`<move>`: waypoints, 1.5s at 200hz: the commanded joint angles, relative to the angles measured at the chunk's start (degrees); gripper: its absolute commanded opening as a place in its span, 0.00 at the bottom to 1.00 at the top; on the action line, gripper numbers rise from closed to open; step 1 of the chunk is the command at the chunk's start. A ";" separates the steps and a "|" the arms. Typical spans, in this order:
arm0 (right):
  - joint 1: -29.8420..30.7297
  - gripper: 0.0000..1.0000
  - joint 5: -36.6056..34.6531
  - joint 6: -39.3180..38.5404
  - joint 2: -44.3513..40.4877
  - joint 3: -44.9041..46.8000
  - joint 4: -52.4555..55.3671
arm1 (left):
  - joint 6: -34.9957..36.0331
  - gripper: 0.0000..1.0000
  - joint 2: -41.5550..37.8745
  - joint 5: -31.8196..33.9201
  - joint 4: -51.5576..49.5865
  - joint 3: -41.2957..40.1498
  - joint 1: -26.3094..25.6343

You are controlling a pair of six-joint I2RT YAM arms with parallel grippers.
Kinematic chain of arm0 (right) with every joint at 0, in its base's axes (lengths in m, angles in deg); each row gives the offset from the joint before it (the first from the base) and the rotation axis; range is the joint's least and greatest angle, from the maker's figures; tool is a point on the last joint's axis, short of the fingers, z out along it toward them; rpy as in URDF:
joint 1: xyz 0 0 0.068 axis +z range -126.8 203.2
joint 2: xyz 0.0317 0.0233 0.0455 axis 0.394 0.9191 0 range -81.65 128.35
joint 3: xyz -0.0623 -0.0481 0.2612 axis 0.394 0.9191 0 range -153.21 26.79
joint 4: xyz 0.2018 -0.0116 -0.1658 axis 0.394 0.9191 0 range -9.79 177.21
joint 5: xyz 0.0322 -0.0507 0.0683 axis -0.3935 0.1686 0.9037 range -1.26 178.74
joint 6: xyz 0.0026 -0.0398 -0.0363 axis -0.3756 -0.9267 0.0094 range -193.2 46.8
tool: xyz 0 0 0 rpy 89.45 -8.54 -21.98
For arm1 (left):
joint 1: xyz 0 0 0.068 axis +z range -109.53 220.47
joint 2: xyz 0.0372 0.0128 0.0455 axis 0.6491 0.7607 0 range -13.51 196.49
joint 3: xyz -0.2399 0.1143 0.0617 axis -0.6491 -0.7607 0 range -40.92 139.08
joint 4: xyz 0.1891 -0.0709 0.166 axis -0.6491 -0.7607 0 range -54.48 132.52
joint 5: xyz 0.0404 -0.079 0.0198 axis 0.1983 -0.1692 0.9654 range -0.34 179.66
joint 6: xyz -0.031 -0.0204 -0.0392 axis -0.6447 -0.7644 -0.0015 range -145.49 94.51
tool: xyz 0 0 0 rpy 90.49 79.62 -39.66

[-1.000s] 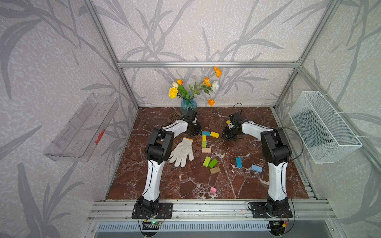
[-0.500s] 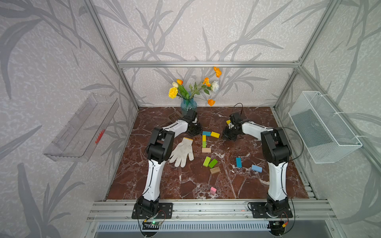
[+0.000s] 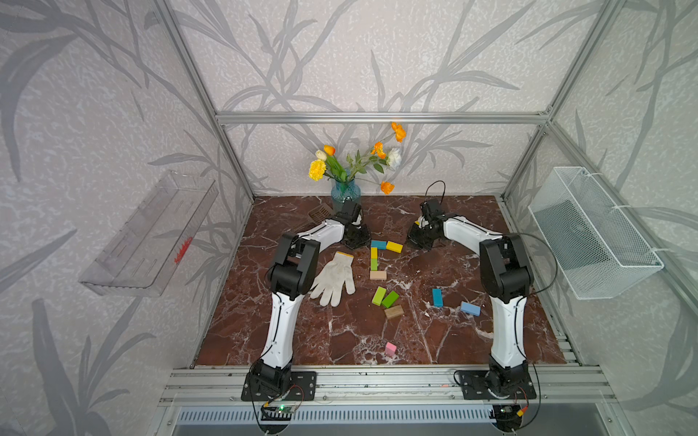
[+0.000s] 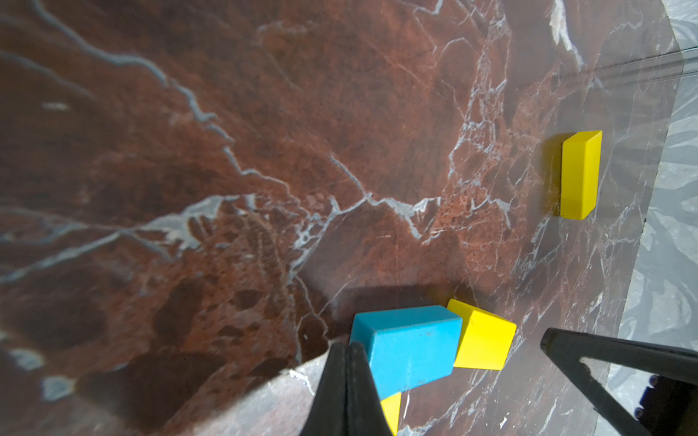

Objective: Assemble the letter c with building blocks
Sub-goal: Assemble the building block at the center of the board.

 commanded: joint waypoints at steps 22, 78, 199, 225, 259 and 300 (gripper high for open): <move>-0.38 0.10 -1.03 0.56 1.44 -1.49 3.41 | 0.22 0.01 -0.90 0.39 0.86 -0.95 0.36; -0.25 0.04 0.29 0.87 3.11 -2.39 3.89 | 0.22 0.02 -0.90 0.27 1.09 -1.22 0.45; -0.25 0.03 2.19 2.03 6.76 -5.83 2.47 | 0.22 0.02 -0.51 -0.37 1.31 -0.95 0.45; -0.25 0.04 2.23 2.03 7.34 -7.05 2.48 | 0.14 0.02 -0.42 -0.49 1.29 -0.86 0.45; -0.25 0.04 2.32 2.12 8.18 -8.42 2.70 | 0.21 0.02 -0.28 -0.66 1.35 -0.78 0.40; -0.25 0.04 2.08 2.09 8.60 -9.59 2.90 | 0.21 0.02 -0.19 -0.82 1.31 -0.78 0.37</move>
